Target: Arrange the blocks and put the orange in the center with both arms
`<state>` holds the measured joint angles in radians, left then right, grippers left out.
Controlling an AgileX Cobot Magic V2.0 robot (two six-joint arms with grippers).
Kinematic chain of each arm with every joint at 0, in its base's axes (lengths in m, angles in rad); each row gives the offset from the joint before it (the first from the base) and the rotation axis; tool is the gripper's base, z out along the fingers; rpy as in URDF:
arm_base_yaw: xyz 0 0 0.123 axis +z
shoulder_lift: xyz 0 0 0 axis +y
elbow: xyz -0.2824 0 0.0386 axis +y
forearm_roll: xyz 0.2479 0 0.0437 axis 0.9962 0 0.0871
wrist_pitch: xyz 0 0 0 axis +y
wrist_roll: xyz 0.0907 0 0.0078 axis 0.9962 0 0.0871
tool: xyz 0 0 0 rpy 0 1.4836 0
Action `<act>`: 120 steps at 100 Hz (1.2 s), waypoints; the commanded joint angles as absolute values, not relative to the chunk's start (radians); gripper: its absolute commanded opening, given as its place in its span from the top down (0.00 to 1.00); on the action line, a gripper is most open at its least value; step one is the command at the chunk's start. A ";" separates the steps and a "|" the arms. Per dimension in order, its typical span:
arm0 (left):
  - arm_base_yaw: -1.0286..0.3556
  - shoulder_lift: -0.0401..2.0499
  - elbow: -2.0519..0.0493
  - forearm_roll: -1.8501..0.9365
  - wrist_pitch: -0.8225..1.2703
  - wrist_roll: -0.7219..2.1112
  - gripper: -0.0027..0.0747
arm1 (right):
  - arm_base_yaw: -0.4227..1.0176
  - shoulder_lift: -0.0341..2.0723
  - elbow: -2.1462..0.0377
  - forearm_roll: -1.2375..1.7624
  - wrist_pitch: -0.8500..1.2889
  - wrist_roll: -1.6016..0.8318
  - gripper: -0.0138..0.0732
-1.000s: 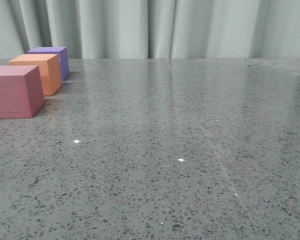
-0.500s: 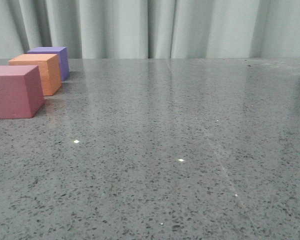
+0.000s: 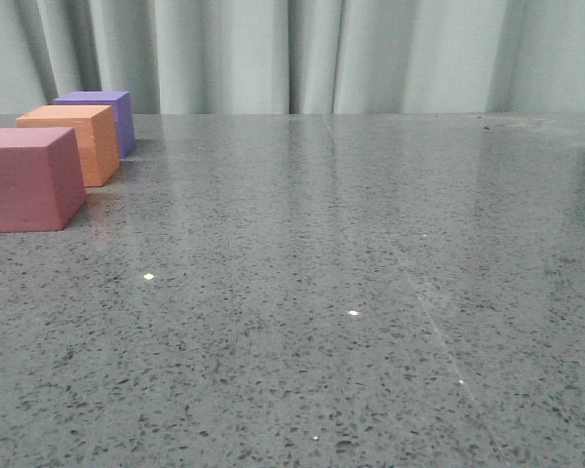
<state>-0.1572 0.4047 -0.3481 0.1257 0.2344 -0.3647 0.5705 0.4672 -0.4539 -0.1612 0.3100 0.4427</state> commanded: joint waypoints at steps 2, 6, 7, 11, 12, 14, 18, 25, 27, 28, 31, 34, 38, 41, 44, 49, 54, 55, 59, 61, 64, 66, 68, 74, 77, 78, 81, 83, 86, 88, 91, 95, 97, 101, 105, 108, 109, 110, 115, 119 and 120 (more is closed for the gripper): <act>-0.105 0.361 -0.334 0.085 0.130 -0.233 0.99 | 0.569 0.470 -0.482 -0.179 0.228 0.441 0.98; -0.078 0.346 -0.316 0.059 0.125 -0.158 0.99 | 0.569 0.470 -0.482 -0.179 0.228 0.441 0.98; -0.074 0.340 -0.313 0.054 0.123 -0.146 0.99 | 0.569 0.470 -0.482 -0.179 0.228 0.441 0.98; -0.051 0.324 -0.299 0.026 0.119 -0.073 0.99 | 0.569 0.470 -0.482 -0.179 0.228 0.441 0.98; -0.044 0.318 -0.291 0.020 0.117 -0.049 0.99 | 0.569 0.470 -0.482 -0.179 0.228 0.441 0.98; -0.038 0.309 -0.286 0.012 0.116 -0.027 0.99 | 0.569 0.470 -0.482 -0.179 0.228 0.441 0.98; -0.025 0.294 -0.272 0.000 0.112 0.017 0.99 | 0.569 0.470 -0.482 -0.179 0.228 0.441 0.98; -0.016 0.261 -0.246 0.000 0.099 0.061 0.99 | 0.569 0.470 -0.482 -0.179 0.228 0.441 0.98; -0.016 0.249 -0.237 0.000 0.094 0.064 0.99 | 0.569 0.470 -0.482 -0.179 0.228 0.441 0.98; -0.016 0.240 -0.234 0.000 0.094 0.064 0.99 | 0.569 0.470 -0.482 -0.179 0.228 0.441 0.98; -0.014 0.222 -0.217 -0.007 0.086 0.064 0.99 | 0.569 0.470 -0.482 -0.179 0.228 0.441 0.98; -0.009 0.203 -0.201 -0.015 0.074 0.064 0.99 | 0.569 0.470 -0.482 -0.179 0.228 0.441 0.98; -0.008 0.173 -0.173 -0.022 0.063 0.064 0.99 | 0.569 0.470 -0.482 -0.179 0.228 0.441 0.98; -0.006 0.152 -0.156 -0.028 0.061 0.064 0.99 | 0.569 0.470 -0.482 -0.179 0.228 0.441 0.98; -0.006 0.123 -0.138 -0.036 0.061 0.064 0.99 | 0.569 0.470 -0.482 -0.179 0.228 0.441 0.98; -0.004 0.083 -0.105 -0.046 0.063 0.064 0.99 | 0.569 0.470 -0.482 -0.179 0.228 0.441 0.98; -0.004 0.042 -0.065 -0.046 0.063 0.058 0.99 | 0.569 0.470 -0.482 -0.179 0.228 0.441 0.98; -0.004 0.036 -0.060 -0.046 0.063 0.055 0.99 | 0.569 0.470 -0.482 -0.179 0.228 0.441 0.98; -0.004 0.000 -0.030 -0.049 0.063 0.047 0.99 | 0.569 0.470 -0.482 -0.179 0.228 0.441 0.98; -0.004 -0.018 -0.016 -0.049 0.063 0.035 0.99 | 0.569 0.470 -0.482 -0.179 0.228 0.441 0.98; -0.004 -0.042 0.001 -0.049 0.063 0.021 0.99 | 0.569 0.470 -0.482 -0.179 0.228 0.441 0.98; -0.004 -0.042 0.014 -0.049 0.054 0.015 0.99 | 0.569 0.470 -0.482 -0.179 0.228 0.441 0.98; -0.002 -0.037 0.023 -0.049 0.033 0.000 0.99 | 0.569 0.470 -0.482 -0.179 0.228 0.441 0.98; -0.001 -0.037 0.021 -0.049 0.058 0.000 0.99 | 0.569 0.468 -0.482 -0.179 0.229 0.441 0.98; 0.000 -0.037 0.021 -0.055 0.050 0.000 0.99 | 0.569 0.470 -0.482 -0.179 0.227 0.441 0.98; 0.000 -0.037 0.021 -0.057 0.047 0.000 0.99 | 0.569 0.470 -0.482 -0.179 0.227 0.441 0.98; 0.000 -0.037 0.021 -0.069 0.044 0.000 0.99 | 0.569 0.469 -0.482 -0.179 0.228 0.441 0.98; 0.000 -0.037 0.021 -0.076 0.042 0.000 0.99 | 0.569 0.469 -0.482 -0.179 0.229 0.441 0.98; 0.000 -0.037 0.021 -0.076 0.042 0.000 0.99 | 0.569 0.469 -0.482 -0.179 0.228 0.441 0.98; 0.000 -0.037 0.021 -0.076 0.039 0.000 0.99 | 0.569 0.469 -0.482 -0.179 0.228 0.441 0.98; 0.000 -0.037 0.021 -0.076 0.037 0.000 0.99 | 0.569 0.469 -0.482 -0.179 0.228 0.441 0.98; 0.000 -0.037 0.021 -0.076 0.035 0.000 0.99 | 0.569 0.469 -0.482 -0.179 0.228 0.441 0.98; 0.000 -0.037 0.021 -0.076 0.035 0.000 0.99 | 0.569 0.469 -0.482 -0.179 0.228 0.441 0.98; 0.000 -0.037 0.021 -0.076 0.035 0.000 0.99 | 0.569 0.469 -0.482 -0.179 0.228 0.441 0.98; 0.000 -0.037 0.021 -0.076 0.035 0.000 0.99 | 0.569 0.469 -0.482 -0.179 0.228 0.441 0.98; 0.000 -0.037 0.021 -0.076 0.035 0.000 0.99 | 0.569 0.469 -0.482 -0.179 0.228 0.441 0.98; 0.000 -0.037 0.021 -0.076 0.035 0.000 0.99 | 0.569 0.469 -0.482 -0.179 0.228 0.441 0.98; 0.000 -0.037 0.021 -0.076 0.035 0.000 0.99 | 0.569 0.469 -0.482 -0.179 0.228 0.441 0.98; 0.000 -0.037 0.021 -0.076 0.035 0.000 0.99 | 0.569 0.469 -0.482 -0.179 0.228 0.441 0.98; 0.000 -0.037 0.021 -0.076 0.035 0.000 0.99 | 0.569 0.469 -0.482 -0.179 0.228 0.441 0.98; 0.000 -0.037 0.021 -0.076 0.035 0.000 0.99 | 0.569 0.469 -0.482 -0.179 0.228 0.441 0.98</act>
